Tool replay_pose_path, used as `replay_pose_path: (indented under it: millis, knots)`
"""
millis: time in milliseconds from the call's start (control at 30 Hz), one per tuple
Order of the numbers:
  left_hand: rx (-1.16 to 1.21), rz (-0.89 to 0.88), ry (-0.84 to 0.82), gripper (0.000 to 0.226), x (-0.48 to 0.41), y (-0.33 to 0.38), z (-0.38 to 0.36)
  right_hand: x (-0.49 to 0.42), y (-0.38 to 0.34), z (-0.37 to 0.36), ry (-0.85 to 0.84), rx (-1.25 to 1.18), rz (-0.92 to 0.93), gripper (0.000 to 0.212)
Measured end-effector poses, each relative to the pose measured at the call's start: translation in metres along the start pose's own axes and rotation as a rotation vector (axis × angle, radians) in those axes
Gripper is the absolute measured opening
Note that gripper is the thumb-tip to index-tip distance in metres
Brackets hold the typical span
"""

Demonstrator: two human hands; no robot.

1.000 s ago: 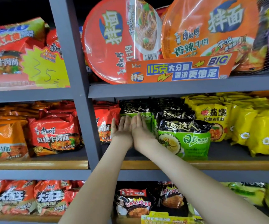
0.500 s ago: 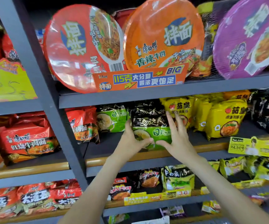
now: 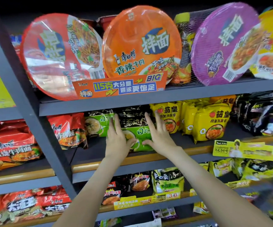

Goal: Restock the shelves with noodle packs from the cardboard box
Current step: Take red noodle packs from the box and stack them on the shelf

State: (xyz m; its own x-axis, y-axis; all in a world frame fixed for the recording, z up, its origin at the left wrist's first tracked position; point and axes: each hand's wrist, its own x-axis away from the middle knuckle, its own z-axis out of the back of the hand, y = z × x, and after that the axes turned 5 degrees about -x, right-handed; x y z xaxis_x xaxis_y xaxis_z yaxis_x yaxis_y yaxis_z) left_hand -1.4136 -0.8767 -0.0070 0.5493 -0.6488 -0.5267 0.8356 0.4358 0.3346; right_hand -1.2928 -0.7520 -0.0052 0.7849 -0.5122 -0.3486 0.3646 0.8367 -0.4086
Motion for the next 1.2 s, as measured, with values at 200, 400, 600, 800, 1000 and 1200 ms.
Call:
replay_pose_path:
  millis: [200,400,600,800,1000,1200]
  knots:
    - [-0.328,-0.419,0.164,0.092,0.010,0.022,-0.009,0.028,0.013,0.012,0.073,0.010,0.033,0.099]
    - [-0.211,-0.522,0.048,0.052,0.008,0.090,-0.028,0.064,0.063,0.055,0.334,-0.022,-0.030,0.069]
    - [0.494,-0.016,-0.388,0.072,0.008,0.181,-0.055,0.078,0.159,0.101,0.472,-0.336,-0.519,0.079]
    - [0.709,0.314,-0.444,0.091,-0.019,0.223,-0.086,0.058,0.214,0.123,0.022,-0.464,-0.531,0.087]
    - [0.692,0.277,-0.450,0.073,-0.029,0.229,-0.106,0.040,0.224,0.119,-0.012,-0.449,-0.419,0.068]
    - [0.665,0.312,-0.443,0.063,-0.035,0.221,-0.114,0.036,0.227,0.117,0.032,-0.573,-0.368,0.071]
